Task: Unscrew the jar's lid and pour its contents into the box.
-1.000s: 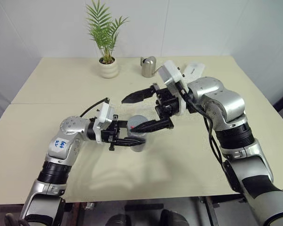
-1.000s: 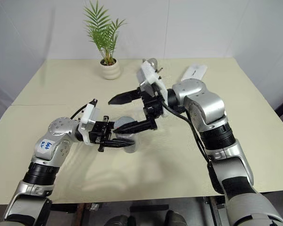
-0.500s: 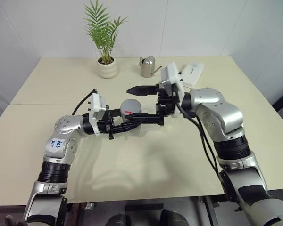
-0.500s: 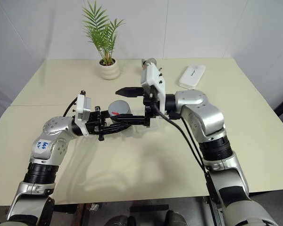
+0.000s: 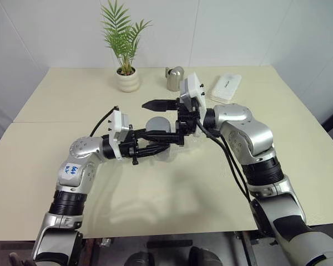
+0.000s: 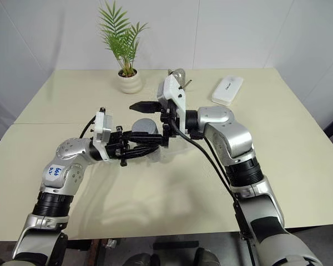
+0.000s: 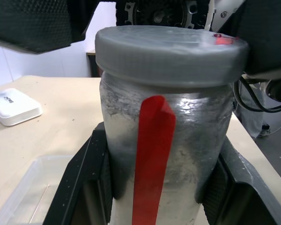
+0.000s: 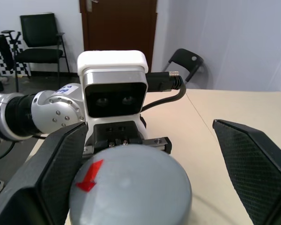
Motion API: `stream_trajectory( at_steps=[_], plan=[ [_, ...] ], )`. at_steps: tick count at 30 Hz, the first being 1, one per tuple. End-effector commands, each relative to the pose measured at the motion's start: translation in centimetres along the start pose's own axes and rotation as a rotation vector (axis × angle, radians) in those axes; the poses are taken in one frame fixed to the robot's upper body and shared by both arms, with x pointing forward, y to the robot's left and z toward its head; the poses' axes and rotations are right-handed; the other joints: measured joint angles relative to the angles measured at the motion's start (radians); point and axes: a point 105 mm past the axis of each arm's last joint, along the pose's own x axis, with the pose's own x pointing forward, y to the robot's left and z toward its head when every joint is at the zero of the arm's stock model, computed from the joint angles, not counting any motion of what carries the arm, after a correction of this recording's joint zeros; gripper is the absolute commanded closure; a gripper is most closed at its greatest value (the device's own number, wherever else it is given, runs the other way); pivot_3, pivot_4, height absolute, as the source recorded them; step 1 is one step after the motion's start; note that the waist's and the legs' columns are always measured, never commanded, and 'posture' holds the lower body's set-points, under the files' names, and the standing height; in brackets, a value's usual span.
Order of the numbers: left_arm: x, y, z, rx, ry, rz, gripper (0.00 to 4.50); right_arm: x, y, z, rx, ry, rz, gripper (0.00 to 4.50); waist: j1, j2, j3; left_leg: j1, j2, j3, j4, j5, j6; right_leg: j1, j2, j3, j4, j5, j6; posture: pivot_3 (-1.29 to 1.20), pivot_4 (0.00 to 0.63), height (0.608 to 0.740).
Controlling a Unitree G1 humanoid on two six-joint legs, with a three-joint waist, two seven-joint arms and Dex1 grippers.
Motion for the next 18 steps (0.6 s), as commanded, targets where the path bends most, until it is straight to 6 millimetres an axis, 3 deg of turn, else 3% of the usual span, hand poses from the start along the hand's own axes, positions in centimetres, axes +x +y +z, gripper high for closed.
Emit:
stream_trajectory(
  at_steps=[1, 9, 18],
  plan=[
    [0.2, -0.4, 1.9, 0.058, -0.064, -0.031, 2.59, -1.8, -1.5, 0.8, -0.051, 0.006, -0.05, 0.02, 0.0, 0.0, 0.0, 0.0, 0.0, 0.0, 0.0, 0.0, 0.0, 0.0, 0.0, 0.0, 0.0, 0.0, 0.0, 0.0, 0.15, 0.74],
    [0.1, -0.4, 2.1, 0.069, -0.089, -0.007, 2.59, -4.3, -3.8, 0.0, -0.023, 0.026, -0.148, 0.02, -0.001, 0.0, 0.0, 0.0, 0.0, 0.0, 0.0, 0.0, 0.0, 0.0, 0.0, 0.0, 0.0, 0.0, 0.0, 0.0, 0.15, 0.74],
    [-0.7, -0.3, 1.8, 0.056, -0.074, 0.032, 2.59, -8.0, -4.7, -1.3, 0.015, 0.056, -0.258, 0.02, 0.004, 0.0, 0.0, 0.0, -0.001, -0.001, 0.0, 0.0, 0.0, 0.001, -0.001, 0.0, -0.001, 0.0, 0.0, 0.0, 0.15, 0.74]
  ],
)
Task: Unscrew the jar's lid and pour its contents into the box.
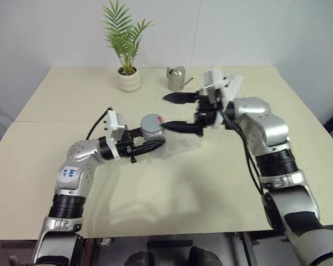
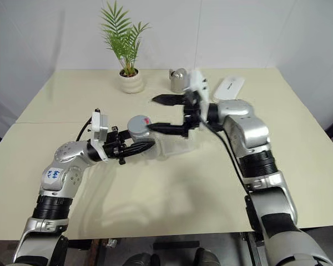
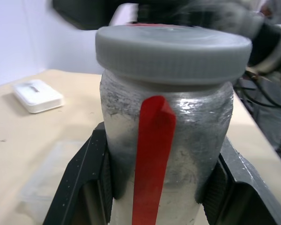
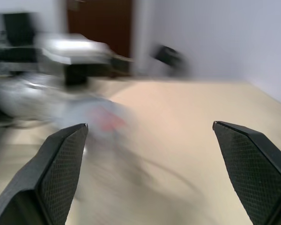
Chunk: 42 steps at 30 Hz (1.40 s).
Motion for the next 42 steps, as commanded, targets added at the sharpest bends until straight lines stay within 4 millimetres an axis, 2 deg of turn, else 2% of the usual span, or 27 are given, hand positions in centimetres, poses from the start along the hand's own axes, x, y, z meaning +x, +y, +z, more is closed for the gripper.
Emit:
stream_trajectory(
  at_steps=[1, 7, 9, 13, 22, 26, 30, 42],
  plan=[
    [0.1, -0.2, 2.0, 0.076, -0.037, -0.028, 2.59, -1.4, -1.0, 0.3, -0.018, -0.009, -0.054, 0.02, -0.005, 0.0, 0.0, 0.0, 0.0, 0.001, 0.0, 0.0, 0.0, 0.0, 0.0, 0.0, -0.001, 0.0, 0.0, 0.0, 0.15, 0.74],
    [0.1, 0.4, 1.6, 0.076, 0.0, -0.011, 2.59, -1.1, -0.6, 1.3, -0.035, -0.04, -0.012, 0.02, -0.029, 0.001, 0.0, 0.001, 0.001, 0.001, -0.001, 0.0, -0.001, 0.0, 0.001, 0.0, 0.0, 0.0, 0.0, 0.0, 0.15, 0.74],
    [0.3, 0.3, 1.4, 0.068, 0.002, -0.012, 2.59, -0.3, 0.3, 2.1, -0.02, -0.084, 0.026, 0.02, -0.03, 0.001, 0.0, 0.001, 0.001, 0.001, -0.001, 0.0, -0.001, 0.0, 0.001, 0.001, 0.0, 0.0, 0.0, 0.0, 0.15, 0.74],
    [0.5, -0.2, 0.9, 0.035, 0.02, -0.031, 2.59, 1.7, 3.5, 3.5, -0.002, -0.168, 0.144, 0.02, -0.028, 0.001, 0.0, 0.001, 0.002, 0.001, -0.001, 0.0, -0.001, 0.0, 0.001, 0.0, 0.0, 0.0, 0.0, 0.0, 0.15, 0.74],
    [0.7, -0.2, 0.6, 0.03, 0.031, -0.035, 2.59, 5.5, 6.9, 3.6, -0.018, -0.165, 0.215, 0.02, -0.026, 0.0, 0.0, 0.001, 0.001, 0.0, 0.0, 0.0, -0.001, 0.0, 0.001, 0.001, 0.001, 0.0, 0.0, 0.0, 0.15, 0.74],
    [0.8, -0.2, 0.7, 0.032, 0.031, -0.038, 2.59, 6.4, 6.7, 2.7, -0.023, -0.125, 0.184, 0.02, -0.028, 0.0, 0.0, 0.001, 0.001, 0.0, 0.0, 0.0, -0.001, 0.0, 0.001, 0.001, 0.001, 0.0, 0.0, 0.0, 0.15, 0.74],
    [0.8, -0.1, 0.7, 0.034, 0.029, -0.037, 2.59, 6.4, 6.0, 2.2, -0.041, -0.103, 0.15, 0.02, -0.027, 0.0, 0.0, 0.001, 0.001, 0.0, 0.0, 0.0, -0.001, 0.0, 0.001, 0.001, 0.001, 0.0, 0.0, 0.0, 0.15, 0.74],
    [0.5, -0.1, 0.7, 0.039, 0.032, -0.029, 2.59, 3.2, 3.2, 2.1, -0.06, -0.075, 0.072, 0.02, -0.028, 0.0, 0.0, 0.001, 0.001, 0.0, 0.0, 0.0, -0.001, 0.0, 0.001, 0.001, 0.001, 0.0, 0.0, 0.0, 0.15, 0.74]
  ],
)
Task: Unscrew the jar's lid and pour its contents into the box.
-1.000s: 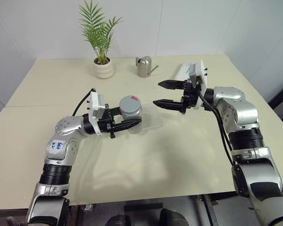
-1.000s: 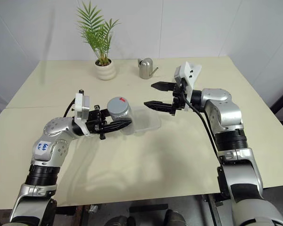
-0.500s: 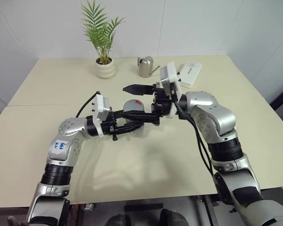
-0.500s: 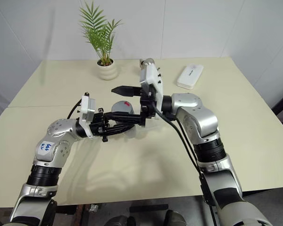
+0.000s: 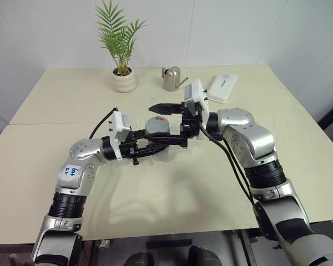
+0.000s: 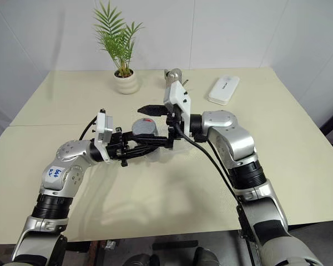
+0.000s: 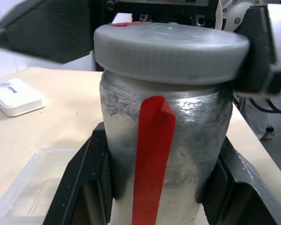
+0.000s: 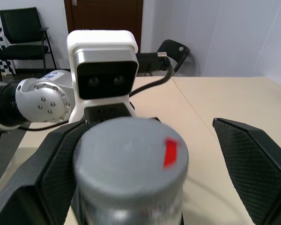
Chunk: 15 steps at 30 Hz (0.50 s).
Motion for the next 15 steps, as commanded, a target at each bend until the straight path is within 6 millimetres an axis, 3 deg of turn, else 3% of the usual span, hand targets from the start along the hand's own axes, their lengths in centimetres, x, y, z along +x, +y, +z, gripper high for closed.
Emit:
stream_trajectory(
  at_steps=[1, 10, 15],
  plan=[
    [-0.2, -0.4, 1.1, 0.052, -0.017, -0.028, 2.59, -2.2, -1.6, 1.7, -0.055, -0.027, -0.081, 0.02, 0.0, 0.0, 0.0, 0.0, 0.0, 0.0, 0.0, 0.0, 0.0, 0.0, 0.0, 0.0, 0.0, 0.0, 0.0, 0.0, 0.15, 0.74],
    [-0.5, -0.2, 0.9, 0.053, -0.008, -0.015, 2.59, -4.4, -2.0, 0.9, -0.021, 0.011, -0.113, 0.02, 0.003, 0.0, 0.0, 0.0, 0.0, 0.0, 0.0, 0.0, 0.0, 0.0, 0.0, 0.0, 0.0, 0.0, 0.0, 0.0, 0.15, 0.74],
    [-0.9, -0.3, 0.7, 0.049, 0.004, -0.01, 2.59, -5.5, -1.2, 1.1, -0.001, -0.01, -0.08, 0.02, 0.002, 0.0, 0.0, 0.0, 0.0, 0.0, -0.001, 0.0, 0.0, 0.0, 0.0, 0.0, -0.001, 0.0, 0.0, 0.0, 0.15, 0.74]
  ],
)
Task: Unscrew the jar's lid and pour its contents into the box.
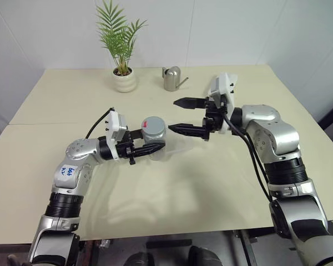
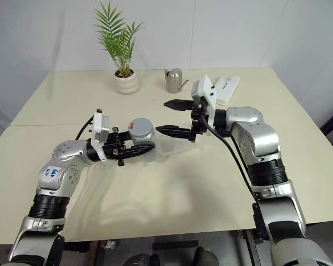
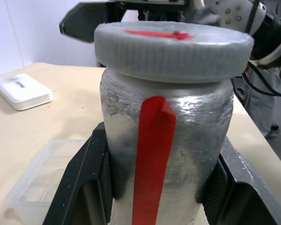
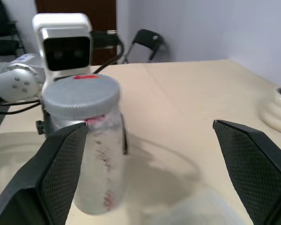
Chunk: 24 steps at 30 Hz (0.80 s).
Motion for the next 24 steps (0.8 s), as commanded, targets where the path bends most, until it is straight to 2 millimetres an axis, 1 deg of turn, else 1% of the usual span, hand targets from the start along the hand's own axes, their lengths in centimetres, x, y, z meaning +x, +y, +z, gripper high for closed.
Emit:
stream_trajectory(
  at_steps=[1, 4, 7, 9, 13, 15, 17, 19, 22, 24],
  plan=[
    [-0.3, -0.3, 0.8, 0.044, -0.009, -0.008, 2.59, -0.8, 0.7, 1.5, -0.028, -0.048, 0.031, 0.02, -0.001, 0.0, 0.0, 0.0, 0.0, 0.0, 0.0, 0.0, 0.0, 0.0, 0.0, 0.0, 0.0, 0.0, 0.0, 0.0, 0.15, 0.74],
    [-0.4, -0.2, 0.8, 0.045, -0.005, -0.002, 2.59, -1.1, 1.2, 2.2, -0.02, -0.07, 0.071, 0.02, -0.002, 0.0, 0.0, 0.0, 0.0, 0.0, 0.0, 0.0, 0.0, 0.0, 0.0, 0.0, 0.0, 0.0, 0.0, 0.0, 0.15, 0.74],
    [-0.4, -0.2, 0.8, 0.045, -0.003, -0.002, 2.59, -0.8, 2.1, 3.1, -0.008, -0.107, 0.126, 0.02, -0.001, 0.0, 0.0, 0.0, 0.0, 0.0, 0.0, 0.0, 0.0, 0.0, 0.0, 0.0, 0.001, 0.0, 0.0, 0.0, 0.15, 0.74],
    [-0.4, -0.3, 0.7, 0.044, -0.004, -0.003, 2.59, -0.1, 2.6, 3.6, -0.005, -0.124, 0.151, 0.02, -0.001, 0.0, 0.0, 0.0, 0.0, 0.0, 0.001, 0.0, 0.0, 0.0, 0.0, 0.0, 0.001, 0.0, 0.0, 0.0, 0.15, 0.74],
    [-0.2, -0.4, 0.7, 0.041, -0.004, -0.007, 2.59, 2.1, 3.0, 3.9, 0.007, -0.122, 0.15, 0.02, -0.002, 0.0, 0.0, 0.0, 0.0, 0.0, 0.0, 0.0, 0.0, 0.0, 0.0, 0.0, 0.001, 0.0, 0.0, 0.0, 0.15, 0.74],
    [-0.2, -0.6, 0.6, 0.036, -0.004, -0.013, 2.59, 3.3, 3.1, 3.7, 0.021, -0.1, 0.141, 0.02, -0.002, 0.0, 0.0, 0.0, 0.0, 0.0, 0.001, 0.0, 0.0, 0.0, 0.0, 0.0, 0.001, 0.0, 0.0, 0.0, 0.15, 0.74],
    [-0.2, -0.8, 0.5, 0.032, -0.003, -0.019, 2.59, 4.0, 3.4, 3.3, 0.023, -0.079, 0.147, 0.02, -0.002, 0.0, 0.0, 0.0, 0.0, 0.0, 0.001, 0.0, 0.0, 0.0, 0.0, 0.0, 0.001, 0.0, 0.0, 0.0, 0.15, 0.74],
    [-0.2, -0.9, 0.5, 0.031, -0.002, -0.02, 2.59, 4.8, 3.9, 2.4, 0.02, -0.041, 0.16, 0.02, 0.002, 0.0, 0.0, 0.0, 0.0, 0.0, 0.001, 0.0, 0.0, 0.0, 0.0, 0.0, 0.001, 0.0, 0.0, 0.0, 0.15, 0.74],
    [-0.1, -0.9, 0.5, 0.03, -0.002, -0.019, 2.59, 5.2, 4.1, 1.7, 0.014, -0.013, 0.166, 0.02, 0.002, 0.0, 0.0, 0.0, 0.0, 0.0, 0.001, 0.0, 0.0, 0.0, 0.0, 0.0, 0.001, 0.0, 0.0, 0.0, 0.15, 0.74],
    [-0.1, -0.9, 0.5, 0.029, -0.003, -0.019, 2.59, 5.2, 4.1, 1.5, 0.016, -0.01, 0.165, 0.02, 0.002, 0.0, 0.0, 0.0, 0.0, 0.0, 0.001, 0.0, 0.0, 0.0, 0.0, 0.0, 0.001, 0.0, 0.0, 0.0, 0.15, 0.74]
  ],
)
